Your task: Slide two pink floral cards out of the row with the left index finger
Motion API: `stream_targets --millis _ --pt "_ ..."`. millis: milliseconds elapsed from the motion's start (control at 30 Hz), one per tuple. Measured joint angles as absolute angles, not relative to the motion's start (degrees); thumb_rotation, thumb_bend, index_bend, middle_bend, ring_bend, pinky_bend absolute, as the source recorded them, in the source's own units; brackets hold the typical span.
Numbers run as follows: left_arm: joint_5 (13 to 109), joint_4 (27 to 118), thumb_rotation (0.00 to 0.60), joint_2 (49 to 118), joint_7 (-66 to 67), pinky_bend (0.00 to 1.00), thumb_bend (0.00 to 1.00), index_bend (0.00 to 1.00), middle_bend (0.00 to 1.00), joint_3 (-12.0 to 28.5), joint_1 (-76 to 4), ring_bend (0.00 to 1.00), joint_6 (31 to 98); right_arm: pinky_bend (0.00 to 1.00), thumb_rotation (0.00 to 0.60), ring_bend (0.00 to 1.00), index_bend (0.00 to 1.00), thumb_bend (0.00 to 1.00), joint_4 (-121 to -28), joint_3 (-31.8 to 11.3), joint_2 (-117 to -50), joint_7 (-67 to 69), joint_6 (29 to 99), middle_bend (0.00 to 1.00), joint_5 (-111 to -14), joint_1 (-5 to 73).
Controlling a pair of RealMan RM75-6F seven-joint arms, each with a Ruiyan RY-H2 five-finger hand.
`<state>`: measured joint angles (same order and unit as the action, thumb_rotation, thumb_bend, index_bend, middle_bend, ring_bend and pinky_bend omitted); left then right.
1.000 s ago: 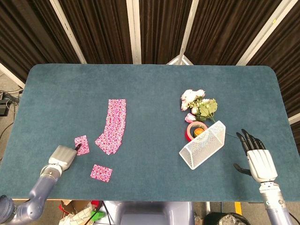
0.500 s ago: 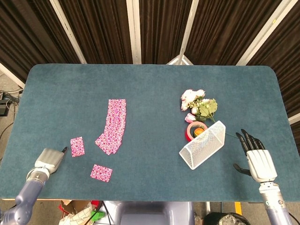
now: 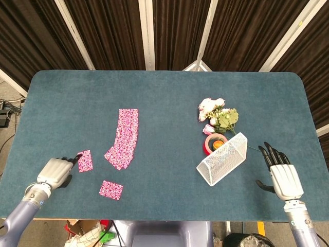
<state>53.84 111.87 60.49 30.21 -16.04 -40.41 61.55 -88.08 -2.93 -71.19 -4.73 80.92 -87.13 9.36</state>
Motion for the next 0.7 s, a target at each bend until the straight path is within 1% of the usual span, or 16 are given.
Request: stream_targets --millis 33,100,167,233,333,400,467,567,700 --pt "57.9 111.8 0.600 60.1 28.9 0.22 0.51 0.04 0.08 -16.1 -38.9 0.07 62.9 0.18 0.600 0.14 0.00 0.18 -88.0 -2.9 -71.3 -4.8 80.9 0.00 -87.2 9.4" --pt "63.9 111.2 0.600 60.0 27.9 0.20 0.50 0.03 0.06 -16.3 -36.2 0.05 66.3 0.18 0.600 0.14 0.00 0.18 -88.0 -2.9 -71.3 -4.9 80.9 0.00 -87.3 9.4" --pt "69.9 110.1 0.600 60.5 27.6 0.18 0.50 0.02 0.03 -16.4 -32.6 0.03 71.8 0.18 0.600 0.14 0.00 0.18 -88.0 -2.9 -71.5 -5.0 81.2 0.00 -87.6 9.4" --pt "74.0 108.7 0.600 61.3 27.0 0.15 0.50 0.01 0.01 -16.6 -28.9 0.01 77.0 0.18 0.600 0.14 0.00 0.18 -87.8 -2.9 -71.7 -5.4 81.7 0.00 -88.0 9.4" --pt "79.7 105.4 0.600 63.1 24.3 0.13 0.50 0.00 0.00 -16.6 -21.7 0.00 86.2 0.18 0.600 0.14 0.00 0.18 -87.5 -2.9 -72.1 -5.6 82.4 0.00 -88.6 9.3" --pt "81.6 103.1 0.600 63.9 22.0 0.11 0.50 0.00 0.00 -16.4 -18.2 0.00 90.1 0.18 0.600 0.14 0.00 0.18 -87.1 -2.9 -72.4 -5.5 82.9 0.00 -89.0 9.2" --pt "82.6 101.0 0.600 64.4 18.6 0.10 0.50 0.00 0.00 -16.0 -15.9 0.00 92.4 0.18 0.600 0.14 0.00 0.18 -86.4 -3.1 -72.7 -5.3 83.6 0.00 -89.3 9.2" --pt "83.3 99.3 0.600 64.5 12.9 0.10 0.50 0.00 0.00 -15.1 -14.3 0.00 93.5 0.18 0.600 0.14 0.00 0.18 -85.3 -2.9 -72.9 -5.0 83.8 0.00 -90.0 9.2" --pt "84.1 96.6 0.600 64.0 8.8 0.10 0.50 0.00 0.00 -12.9 -11.6 0.00 95.6 0.18 0.600 0.14 0.00 0.18 -85.2 -2.6 -72.8 -5.3 83.2 0.00 -90.2 9.4"
